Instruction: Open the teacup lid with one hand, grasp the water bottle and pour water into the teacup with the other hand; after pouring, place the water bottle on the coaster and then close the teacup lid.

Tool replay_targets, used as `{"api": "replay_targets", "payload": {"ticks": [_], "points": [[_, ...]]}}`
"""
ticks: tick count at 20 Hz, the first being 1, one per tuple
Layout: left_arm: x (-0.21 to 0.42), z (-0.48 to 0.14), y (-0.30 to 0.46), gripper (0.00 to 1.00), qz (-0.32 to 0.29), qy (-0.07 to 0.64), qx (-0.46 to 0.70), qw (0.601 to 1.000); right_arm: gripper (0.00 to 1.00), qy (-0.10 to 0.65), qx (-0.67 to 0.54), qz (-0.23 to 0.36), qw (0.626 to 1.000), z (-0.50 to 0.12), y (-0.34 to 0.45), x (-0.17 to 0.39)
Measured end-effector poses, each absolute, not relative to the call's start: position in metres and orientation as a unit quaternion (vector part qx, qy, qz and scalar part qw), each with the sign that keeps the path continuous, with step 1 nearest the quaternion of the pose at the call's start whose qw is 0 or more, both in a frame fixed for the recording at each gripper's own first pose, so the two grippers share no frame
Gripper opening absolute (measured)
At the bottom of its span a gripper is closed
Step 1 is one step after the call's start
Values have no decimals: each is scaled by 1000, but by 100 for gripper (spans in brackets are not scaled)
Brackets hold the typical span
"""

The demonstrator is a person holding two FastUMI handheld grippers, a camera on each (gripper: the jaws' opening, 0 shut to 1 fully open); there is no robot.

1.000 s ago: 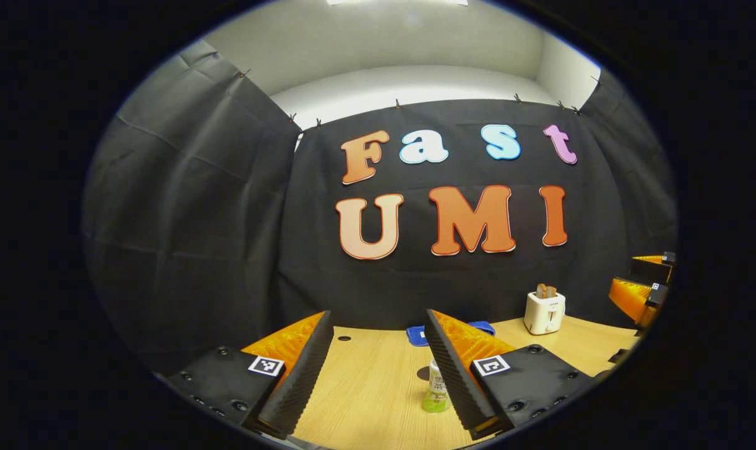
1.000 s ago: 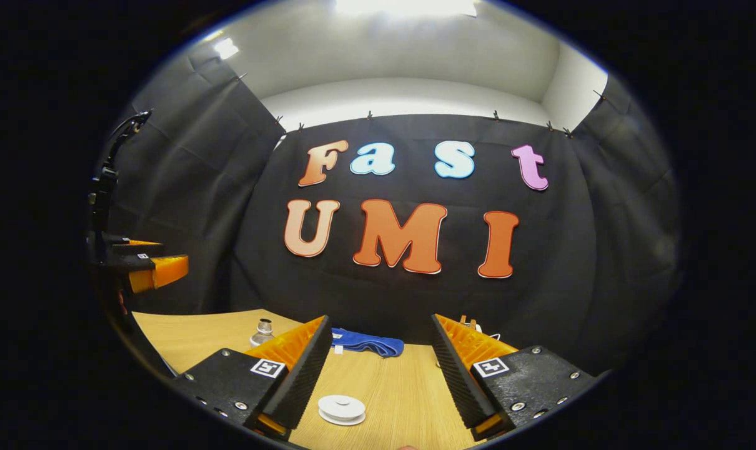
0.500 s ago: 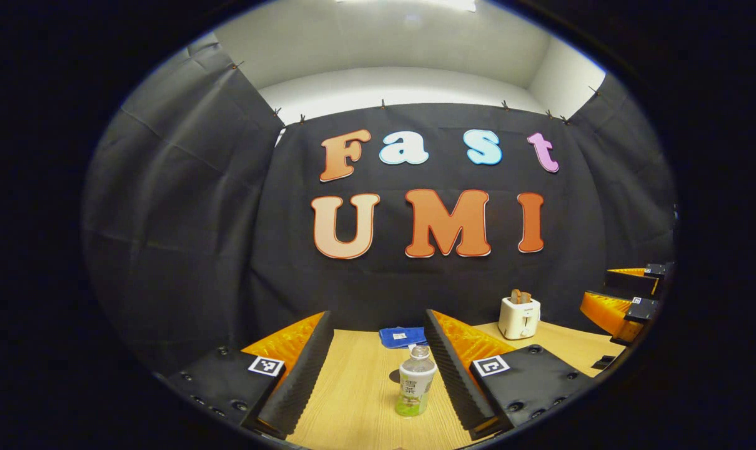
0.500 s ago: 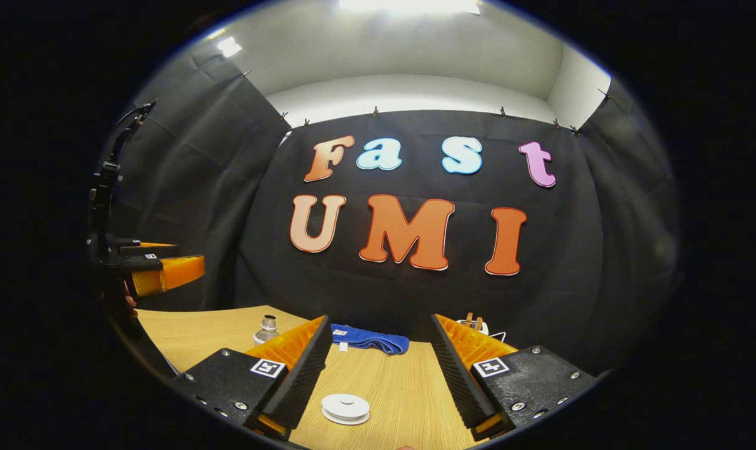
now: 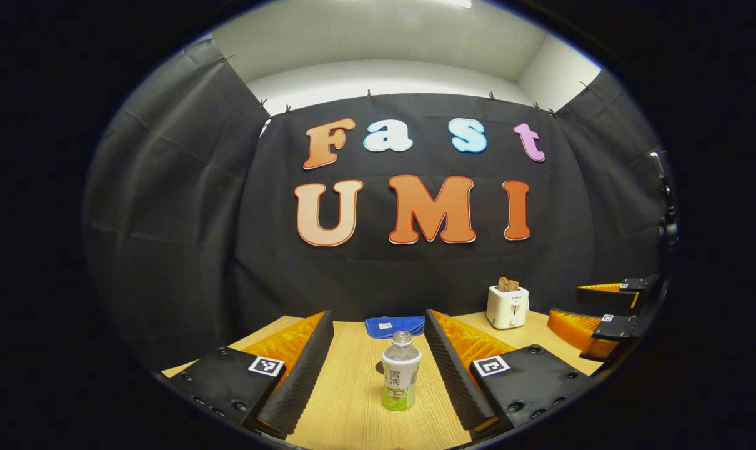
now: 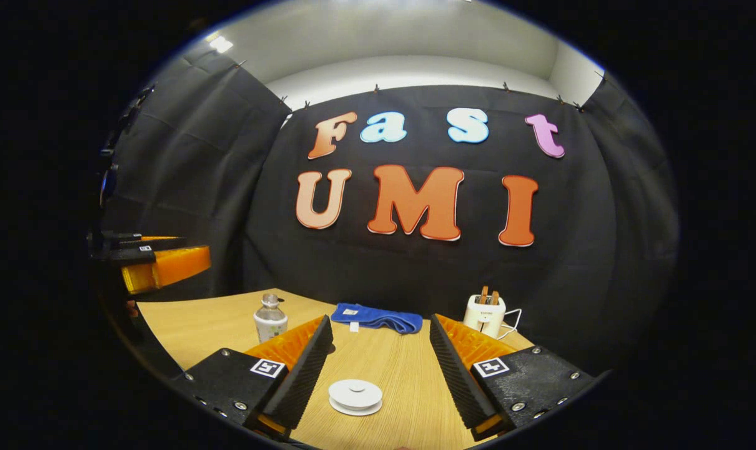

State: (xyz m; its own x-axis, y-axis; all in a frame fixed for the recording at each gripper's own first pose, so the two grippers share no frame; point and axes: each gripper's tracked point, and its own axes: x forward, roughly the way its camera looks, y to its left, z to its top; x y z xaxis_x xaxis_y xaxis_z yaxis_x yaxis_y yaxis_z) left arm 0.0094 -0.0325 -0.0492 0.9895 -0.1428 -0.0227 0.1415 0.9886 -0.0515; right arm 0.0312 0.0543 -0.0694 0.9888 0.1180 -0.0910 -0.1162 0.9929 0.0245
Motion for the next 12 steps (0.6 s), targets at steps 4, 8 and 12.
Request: {"api": "replay_targets", "payload": {"ticks": [4, 8, 12], "points": [[12, -61, -33, 94, -74, 11, -45, 996, 89, 82, 28, 83, 993, -111, 69, 45], [24, -77, -29, 94, -65, 12, -41, 997, 89, 107, 28, 94, 989, -146, 76, 61], [35, -93, -33, 94, -73, 20, -41, 996, 78, 134, 16, 100, 986, -179, 82, 75]]}}
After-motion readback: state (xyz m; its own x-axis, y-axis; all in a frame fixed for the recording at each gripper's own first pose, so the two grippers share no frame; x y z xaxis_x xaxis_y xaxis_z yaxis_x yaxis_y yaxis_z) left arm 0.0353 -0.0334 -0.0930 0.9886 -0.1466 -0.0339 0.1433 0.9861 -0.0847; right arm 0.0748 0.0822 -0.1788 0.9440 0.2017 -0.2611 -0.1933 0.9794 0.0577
